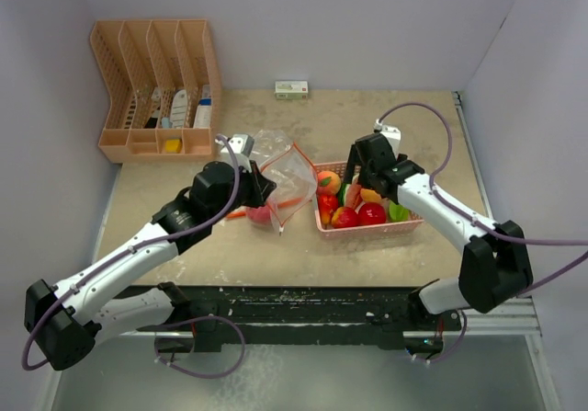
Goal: Place the food in the zip-top bag and seal the zipper
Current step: Pick up the fake fruit from the bin.
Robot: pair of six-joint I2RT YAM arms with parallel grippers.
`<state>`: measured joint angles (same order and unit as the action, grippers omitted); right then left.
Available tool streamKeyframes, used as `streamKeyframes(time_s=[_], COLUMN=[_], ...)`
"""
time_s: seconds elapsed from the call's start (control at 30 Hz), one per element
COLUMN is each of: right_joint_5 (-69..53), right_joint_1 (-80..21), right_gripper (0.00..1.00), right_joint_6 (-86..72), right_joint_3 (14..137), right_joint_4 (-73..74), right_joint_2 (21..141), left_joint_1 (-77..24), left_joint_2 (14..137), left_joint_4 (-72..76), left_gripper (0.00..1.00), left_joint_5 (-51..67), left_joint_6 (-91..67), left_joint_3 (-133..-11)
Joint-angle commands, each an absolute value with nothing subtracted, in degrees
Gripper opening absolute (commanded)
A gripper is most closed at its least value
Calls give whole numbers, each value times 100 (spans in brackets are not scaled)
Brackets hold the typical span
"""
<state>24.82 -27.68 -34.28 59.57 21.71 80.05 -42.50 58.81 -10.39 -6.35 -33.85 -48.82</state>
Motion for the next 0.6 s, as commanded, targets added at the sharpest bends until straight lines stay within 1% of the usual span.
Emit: streamKeyframes(time_s=[0.0,0.1,0.23,0.4,0.57], right_joint_5=[2804,3027,2753,2432,2484], right_joint_1=[-2413,-2275,-2250,-2246,-2242], right_gripper=[100,100,100,100,99], right_joint_6=[-3811,-4018,-4114,-4136,-4148], right_joint_3=[6154,6292,6312,5914,5441], right_joint_4=[2189,2313,2276,2195,2055], right_joint_2=[8213,8538,8836,8848,8845], left_joint_1=[-4234,-4234,-4241,-4237,-4236], left_joint_2=[5703,5700,5704,5709,5722], left_joint_4=[-762,-718,-681,-607,-571], left_gripper=[0,0,0,0,0], left_joint_5=[-622,-571,-520,-444,-415], left_joint_6=[-3263,-3190,-3110,-3118,-3129], left_joint_3=[-4836,-4799,-4781,-4719,-4676])
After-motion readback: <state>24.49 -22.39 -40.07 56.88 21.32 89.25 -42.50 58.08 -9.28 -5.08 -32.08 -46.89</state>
